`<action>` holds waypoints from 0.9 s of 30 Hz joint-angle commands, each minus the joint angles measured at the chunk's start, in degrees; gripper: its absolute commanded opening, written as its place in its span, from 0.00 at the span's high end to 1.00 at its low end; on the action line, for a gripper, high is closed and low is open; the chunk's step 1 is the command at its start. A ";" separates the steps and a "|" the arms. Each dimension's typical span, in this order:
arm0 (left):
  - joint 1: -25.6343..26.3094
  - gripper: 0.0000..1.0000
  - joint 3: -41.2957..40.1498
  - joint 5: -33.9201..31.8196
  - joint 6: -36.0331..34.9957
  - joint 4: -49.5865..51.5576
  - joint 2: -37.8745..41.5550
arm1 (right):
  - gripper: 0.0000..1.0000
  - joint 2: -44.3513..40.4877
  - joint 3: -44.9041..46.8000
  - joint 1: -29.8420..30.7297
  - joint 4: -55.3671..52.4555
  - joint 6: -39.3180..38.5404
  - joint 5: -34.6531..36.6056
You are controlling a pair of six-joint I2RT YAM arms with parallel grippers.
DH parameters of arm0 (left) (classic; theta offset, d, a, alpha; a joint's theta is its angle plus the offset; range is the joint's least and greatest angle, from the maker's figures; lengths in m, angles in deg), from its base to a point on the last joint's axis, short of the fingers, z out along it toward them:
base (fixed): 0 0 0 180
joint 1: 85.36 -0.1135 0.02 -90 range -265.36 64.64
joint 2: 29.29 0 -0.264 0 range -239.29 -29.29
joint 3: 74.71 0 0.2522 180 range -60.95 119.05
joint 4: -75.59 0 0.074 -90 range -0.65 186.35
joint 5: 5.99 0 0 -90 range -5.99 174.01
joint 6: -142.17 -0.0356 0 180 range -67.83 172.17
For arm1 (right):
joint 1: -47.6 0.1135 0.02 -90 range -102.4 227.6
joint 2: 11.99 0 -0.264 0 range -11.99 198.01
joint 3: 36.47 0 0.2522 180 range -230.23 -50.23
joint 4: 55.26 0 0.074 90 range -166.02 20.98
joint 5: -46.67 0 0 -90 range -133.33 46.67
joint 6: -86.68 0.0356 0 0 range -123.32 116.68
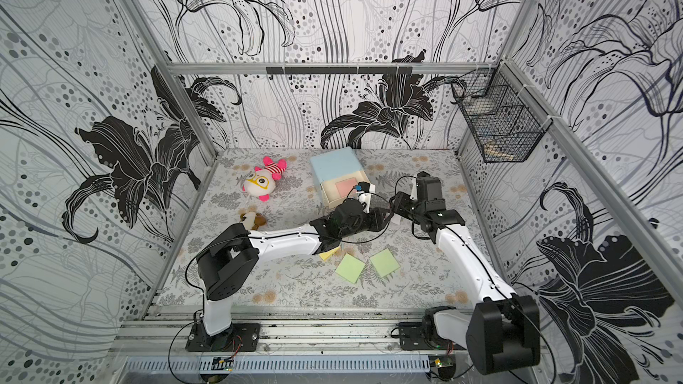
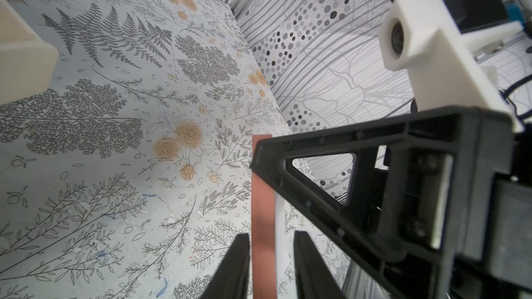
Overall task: Please put the sticky notes in the drawer by color
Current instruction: Pick up the sticky notes from the center of the board.
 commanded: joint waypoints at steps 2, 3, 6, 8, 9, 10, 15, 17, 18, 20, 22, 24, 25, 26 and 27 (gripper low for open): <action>-0.63 0.84 0.29 0.67 -1.32 -4.04 -0.52 | 0.35 -2.13 -2.07 -0.31 -0.53 0.31 -0.26; -0.70 0.87 0.31 0.78 -1.95 -4.32 -0.55 | 0.30 -2.61 -2.03 -0.34 -0.72 0.39 -0.07; -0.71 0.97 0.52 1.15 -6.26 -5.39 -0.40 | 0.14 -4.36 -2.41 -0.31 -1.54 0.78 1.14; -0.70 0.99 0.17 0.96 -11.21 -6.87 0.03 | 0.06 -6.00 -2.96 -0.31 -2.42 1.30 2.09; -0.71 1.00 -0.38 0.38 -14.01 -8.08 0.51 | 0.04 -6.95 -3.45 -0.31 -3.12 1.65 2.53; -0.75 1.00 -0.94 -0.35 -17.30 -9.23 0.99 | 0.02 -7.73 -4.08 -0.32 -3.72 2.05 2.83; -0.70 1.00 -3.95 -4.75 -38.44 -16.68 3.89 | 0.01 -10.81 -8.26 -0.31 -8.16 6.81 4.70; -0.69 1.00 -6.07 -6.17 -46.23 -21.98 4.96 | 0.01 -11.46 -9.59 -0.31 -9.07 8.83 4.27; -0.69 1.00 -7.76 -6.45 -49.85 -25.67 5.43 | 0.01 -11.93 -10.06 -0.31 -9.23 10.10 3.83; -0.67 1.00 -10.68 -7.01 -57.86 -33.38 6.06 | 0.01 -12.80 -10.52 -0.31 -8.83 12.30 2.36; -0.70 1.00 -13.04 -7.65 -65.52 -41.25 5.61 | 0.01 -13.53 -10.85 -0.31 -8.58 14.39 1.00; -0.67 1.00 -14.53 -7.59 -74.16 -48.94 4.37 | 0.01 -14.00 -11.12 -0.31 -8.43 16.55 -0.45; -0.75 1.00 -15.01 -7.59 -78.22 -52.00 3.60 | 0.01 -14.23 -11.12 -0.31 -8.12 17.38 -1.28; -0.75 1.00 -15.28 -7.80 -81.64 -55.62 2.65 | 0.01 -14.43 -11.01 -0.31 -7.81 18.23 -2.49; -0.69 1.00 -15.09 -8.44 -85.31 -58.26 1.72 | 0.01 -14.64 -11.03 -0.37 -7.49 19.10 -3.66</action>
